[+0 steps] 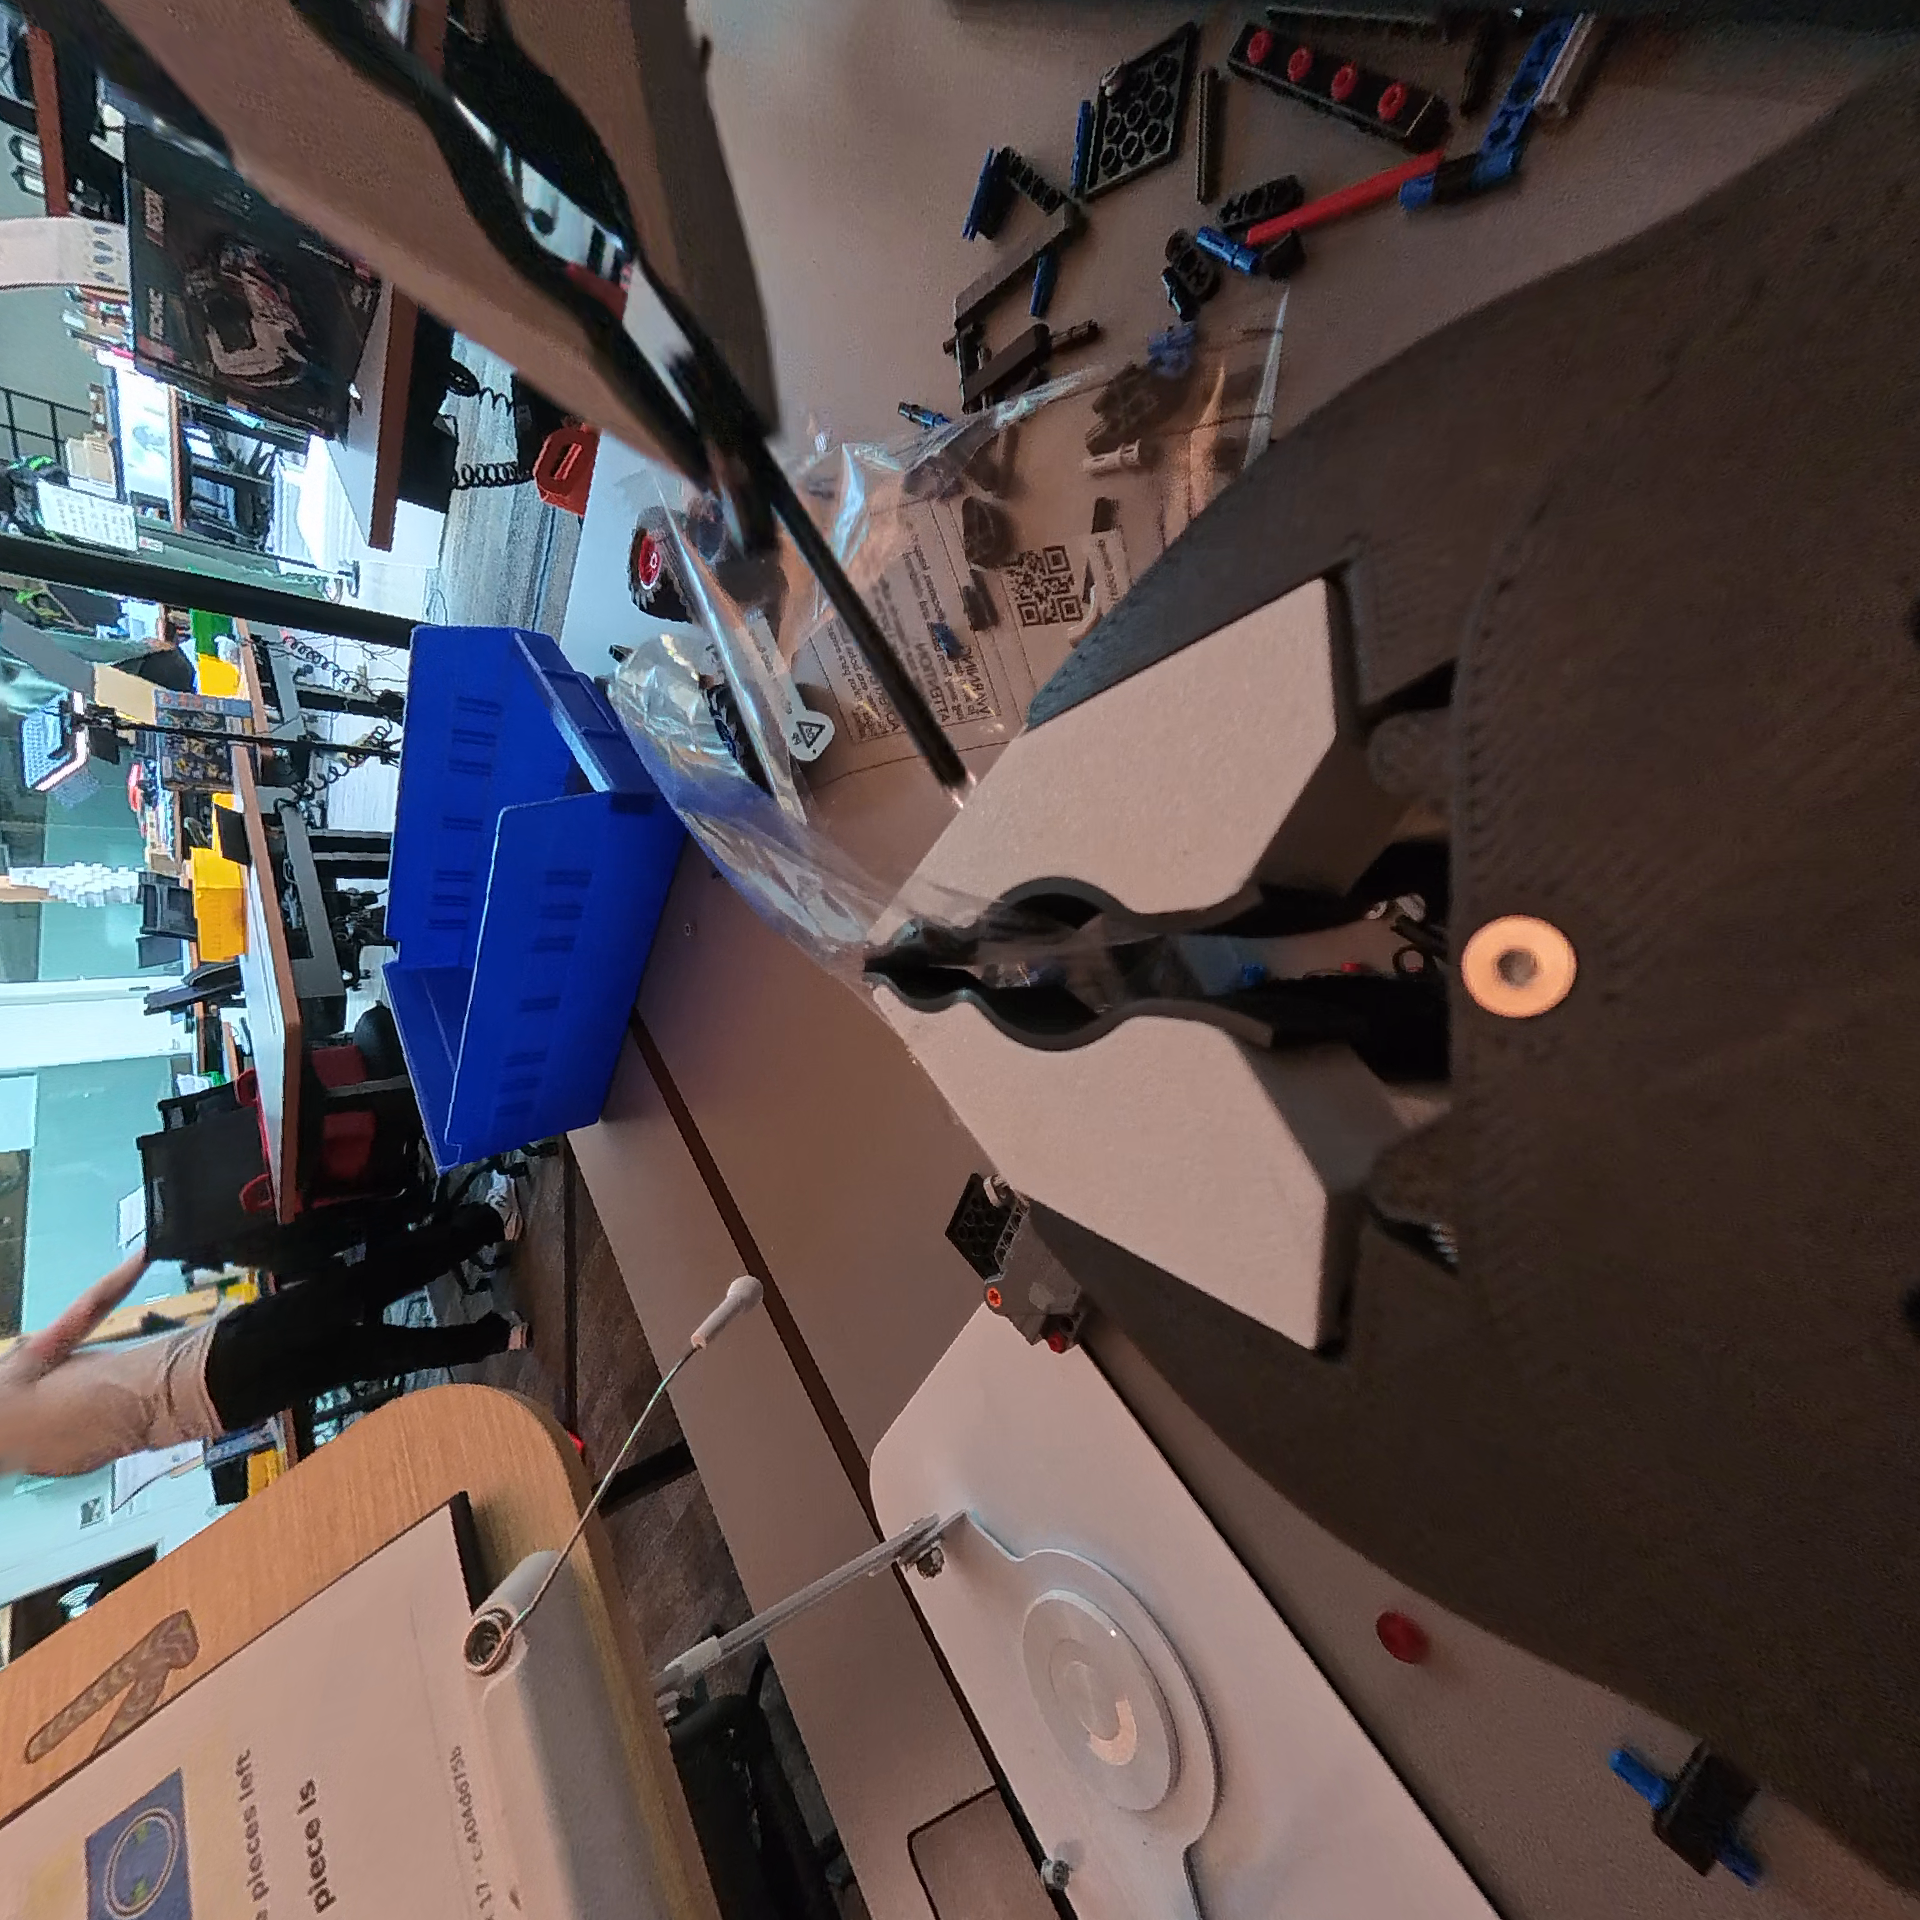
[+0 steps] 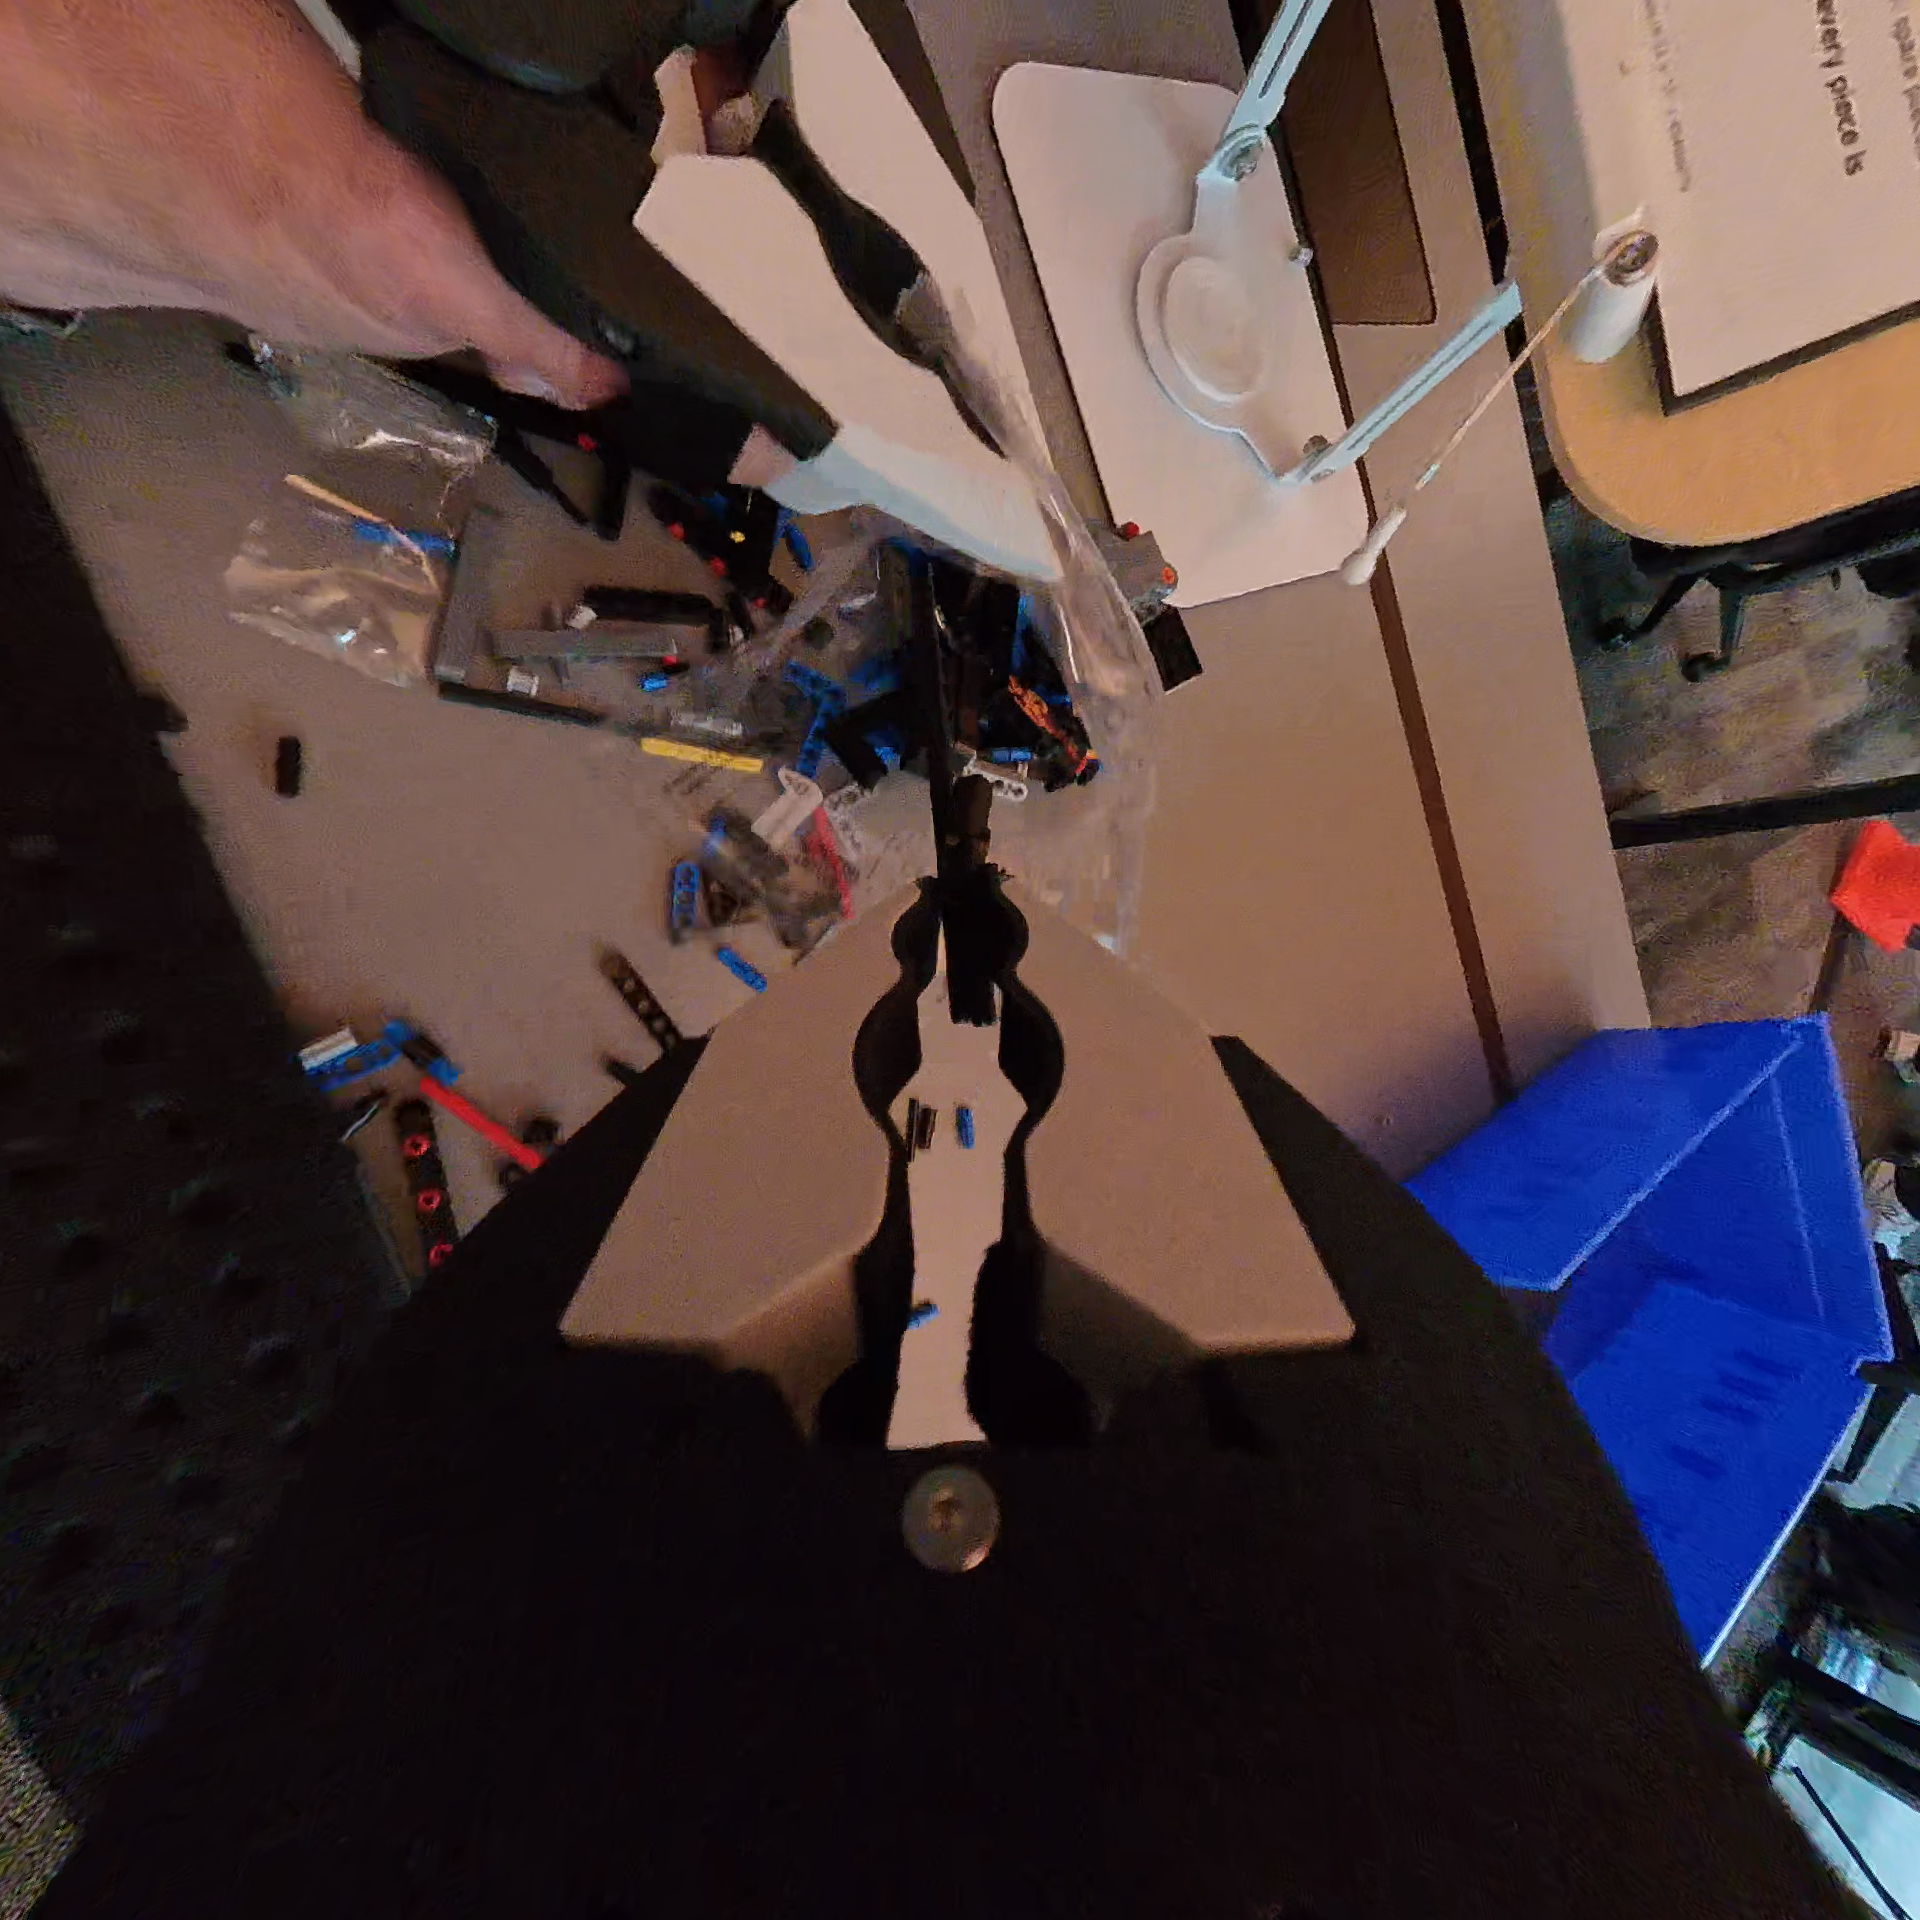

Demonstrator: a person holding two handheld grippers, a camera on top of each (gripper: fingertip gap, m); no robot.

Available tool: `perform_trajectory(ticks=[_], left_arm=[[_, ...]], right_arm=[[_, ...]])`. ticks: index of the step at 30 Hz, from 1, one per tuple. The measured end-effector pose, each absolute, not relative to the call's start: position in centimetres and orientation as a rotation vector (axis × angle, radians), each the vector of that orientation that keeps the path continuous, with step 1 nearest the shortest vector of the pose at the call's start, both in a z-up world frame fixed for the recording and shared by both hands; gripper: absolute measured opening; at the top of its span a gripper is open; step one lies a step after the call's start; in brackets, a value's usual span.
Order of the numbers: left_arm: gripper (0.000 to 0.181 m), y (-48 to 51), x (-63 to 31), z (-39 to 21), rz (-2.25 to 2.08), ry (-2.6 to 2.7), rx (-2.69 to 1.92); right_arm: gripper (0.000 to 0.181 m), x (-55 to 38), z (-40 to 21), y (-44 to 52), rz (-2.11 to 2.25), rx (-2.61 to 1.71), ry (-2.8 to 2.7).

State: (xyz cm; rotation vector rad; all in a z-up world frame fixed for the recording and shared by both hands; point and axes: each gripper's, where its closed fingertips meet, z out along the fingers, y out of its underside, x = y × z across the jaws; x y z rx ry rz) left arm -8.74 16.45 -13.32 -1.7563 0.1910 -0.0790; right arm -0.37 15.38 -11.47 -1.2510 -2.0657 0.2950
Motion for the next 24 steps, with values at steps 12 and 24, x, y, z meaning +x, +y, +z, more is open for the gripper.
perform_trajectory(ticks=[12, 24], left_arm=[[0.000, 16.5, -9.0, -13.1, -0.074, 0.177, -1.752], [0.000, 16.4, -9.6, -13.2, -0.074, 0.150, -1.751]], right_arm=[[0.027, 3.7, -13.5, 12.3, 0.680, -1.256, -2.180], [0.064, -1.0, -26.0, 14.2, 0.634, -1.589, -2.190]])
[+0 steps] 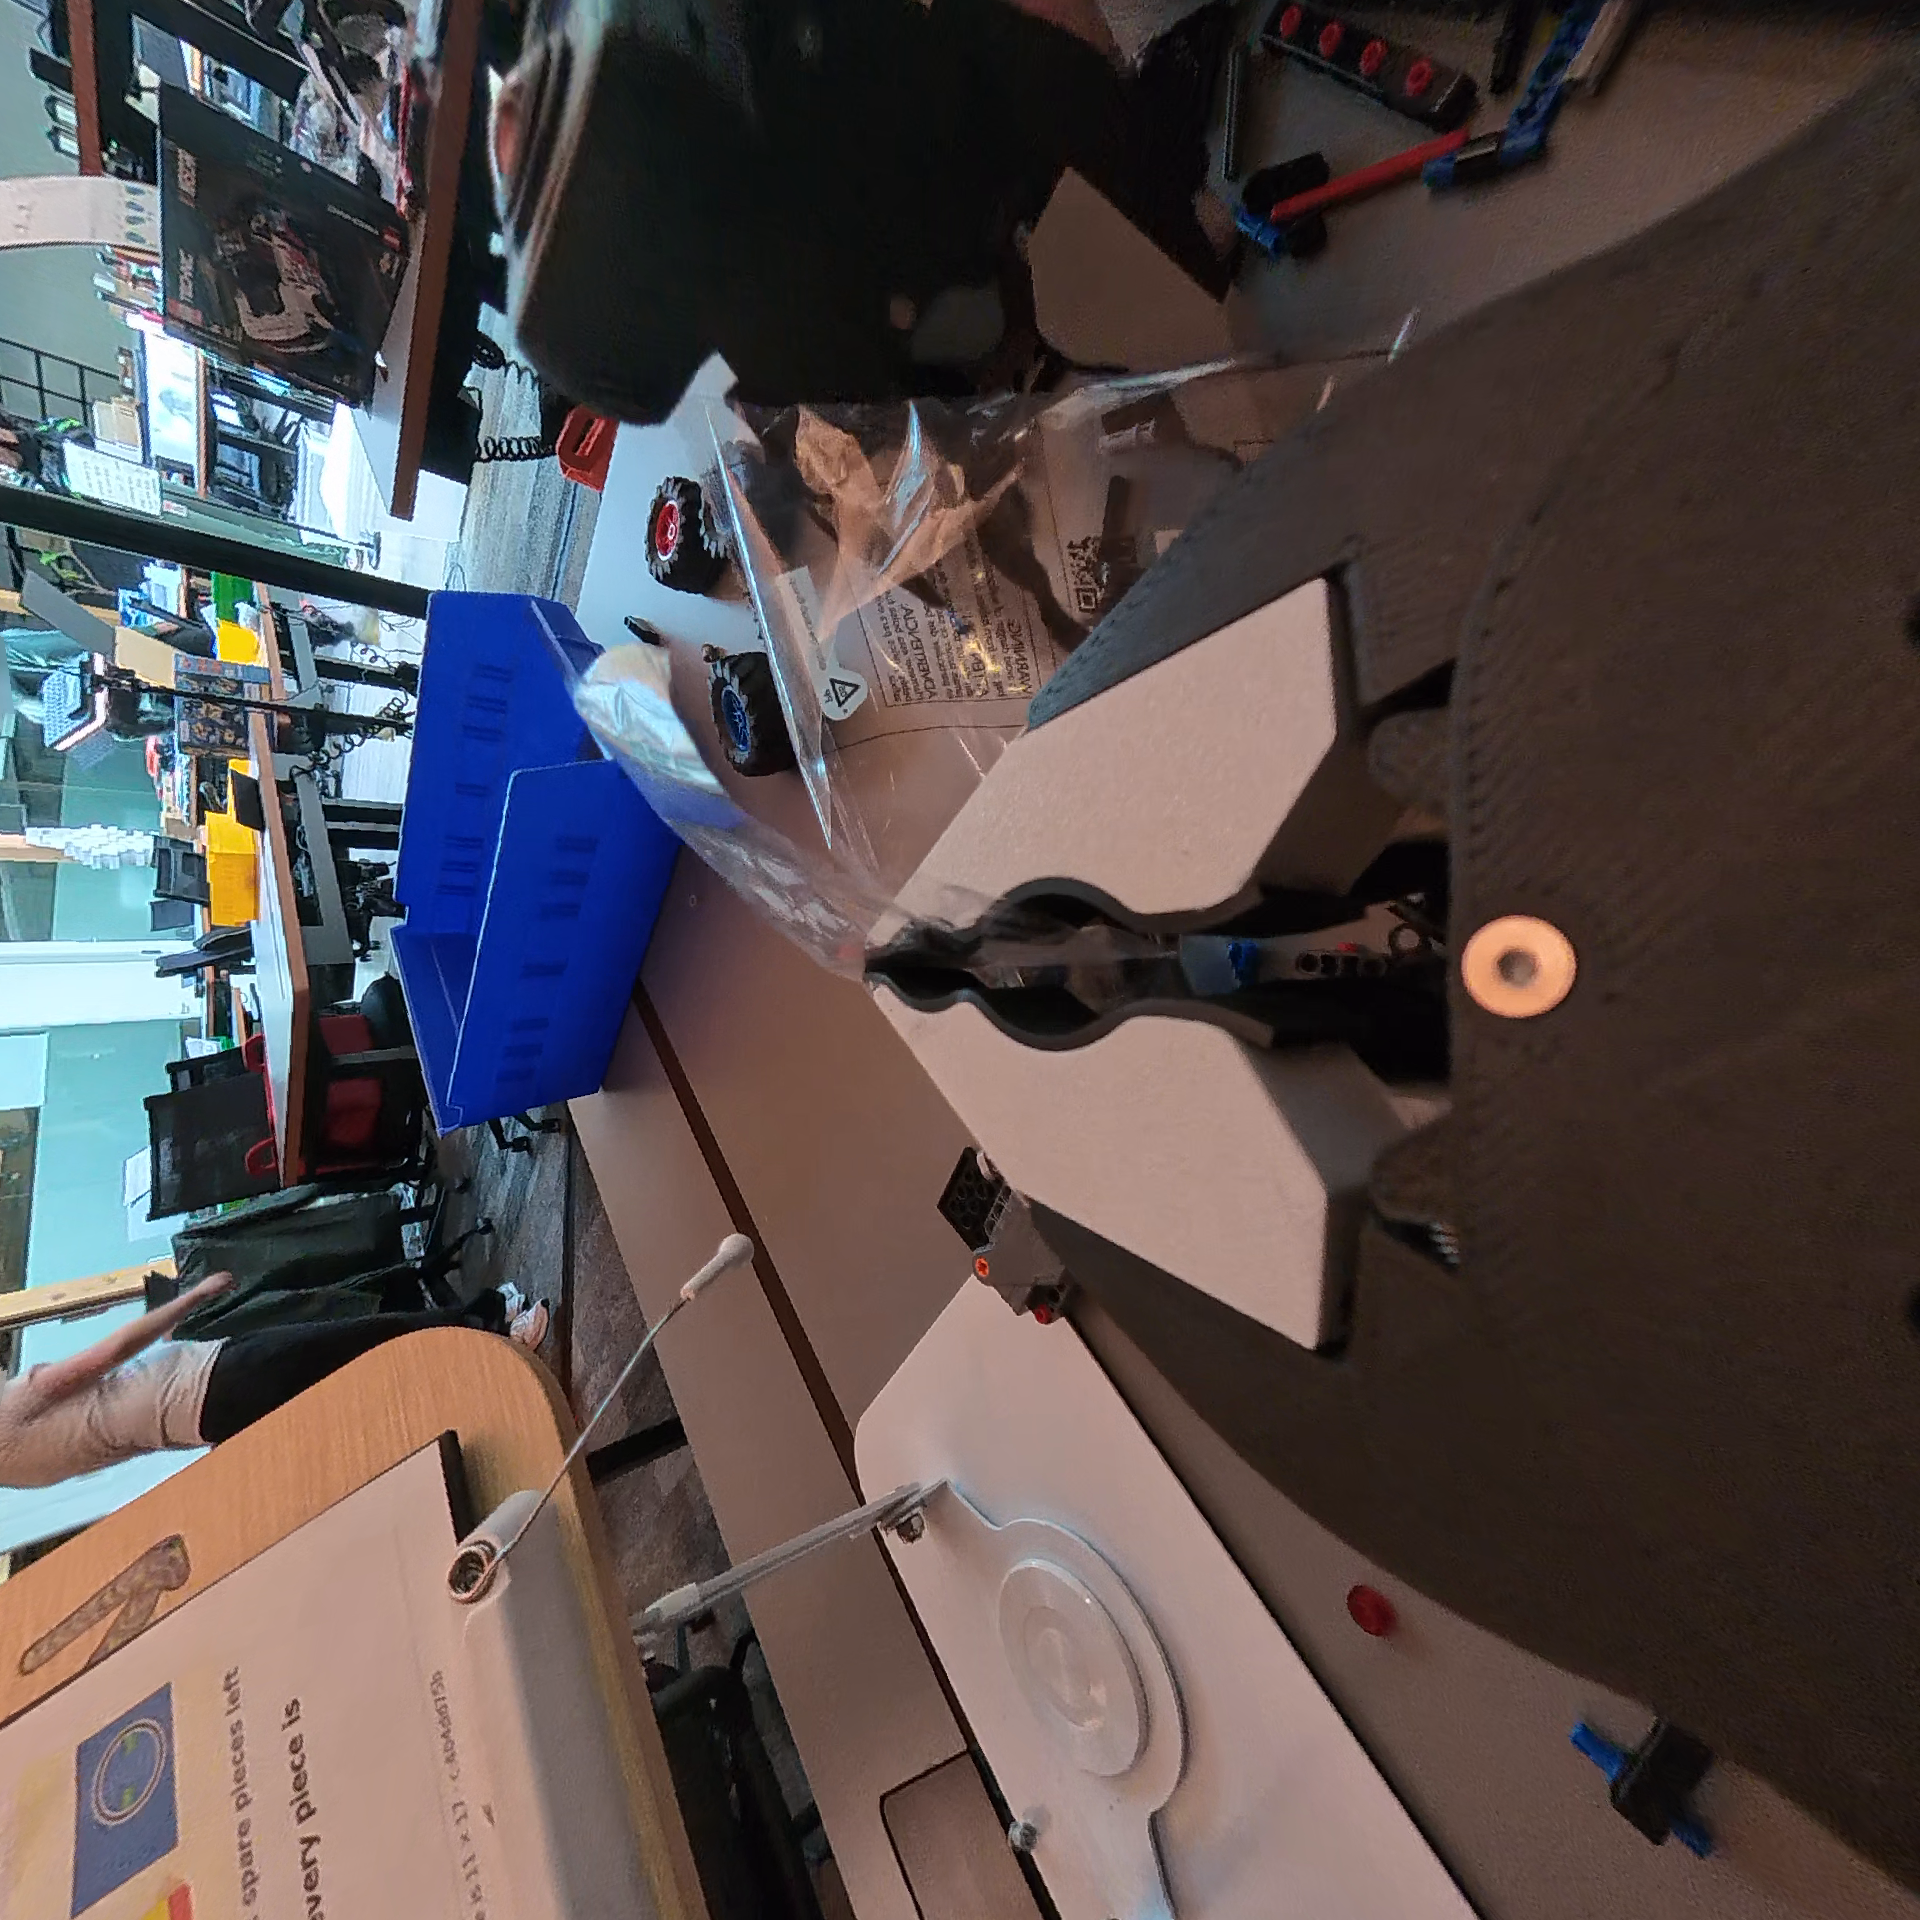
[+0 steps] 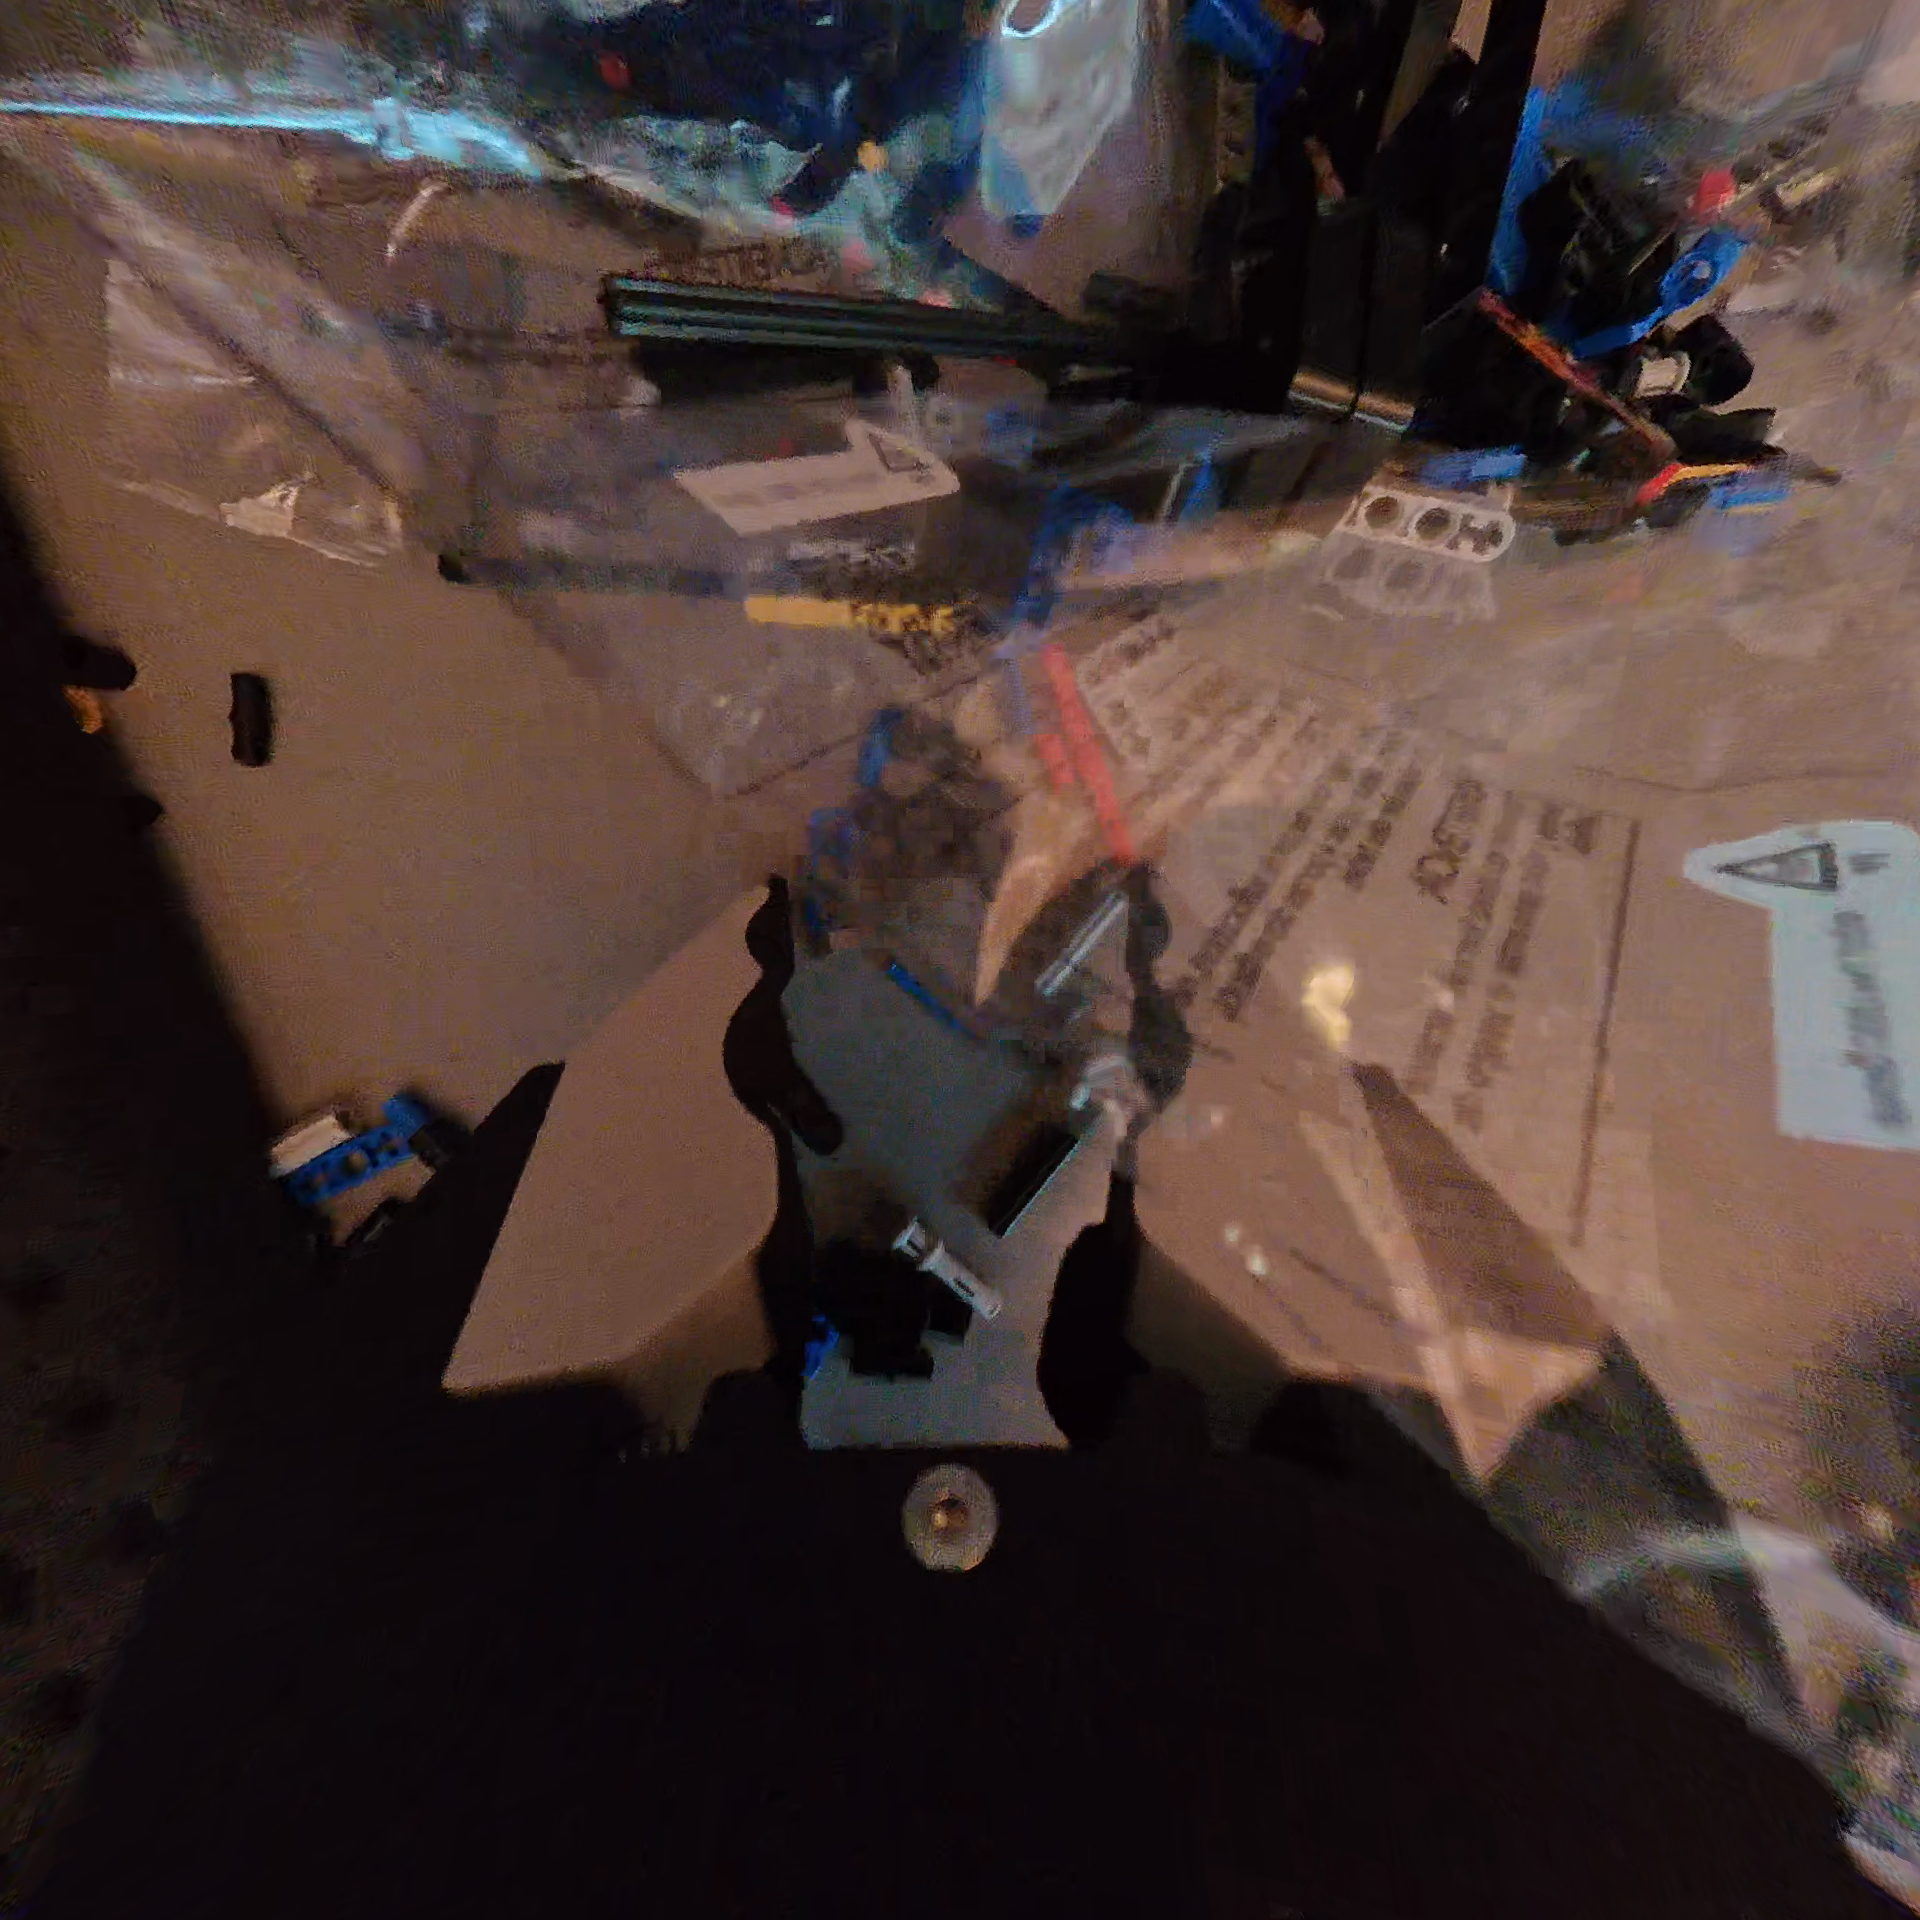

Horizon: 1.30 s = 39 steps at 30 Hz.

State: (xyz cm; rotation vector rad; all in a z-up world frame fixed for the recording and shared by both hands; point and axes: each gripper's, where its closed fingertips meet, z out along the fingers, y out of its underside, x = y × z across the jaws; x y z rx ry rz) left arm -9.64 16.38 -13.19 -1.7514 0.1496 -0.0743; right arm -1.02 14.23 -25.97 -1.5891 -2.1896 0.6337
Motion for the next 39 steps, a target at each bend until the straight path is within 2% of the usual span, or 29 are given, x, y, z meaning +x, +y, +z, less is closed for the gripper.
perform_trajectory(ticks=[5, 19, 20, 33, 39], left_arm=[[0.000, 16.5, -9.2, -13.3, -0.078, 0.168, -1.757], [0.000, 16.3, -9.4, -13.3, -0.082, 0.155, -1.751], [0.000, 16.3, -9.4, -13.3, -0.082, 0.155, -1.751], [0.000, 16.3, -9.6, -13.2, -0.081, 0.151, -1.749], [0.000, 16.3, -9.5, -13.2, -0.079, 0.157, -1.752]], right_arm=[[0.021, -1.6, -26.1, 13.4, 0.730, -1.572, -2.175], [0.019, -0.9, -25.5, 12.6, 0.814, -1.568, -2.159], [0.000, -1.0, -24.9, 12.4, 0.848, -1.552, -2.146], [0.000, 2.3, -20.0, 13.2, 0.967, -1.497, -1.979], [0.000, 2.5, -14.5, 12.1, 1.033, -1.350, -1.918]])
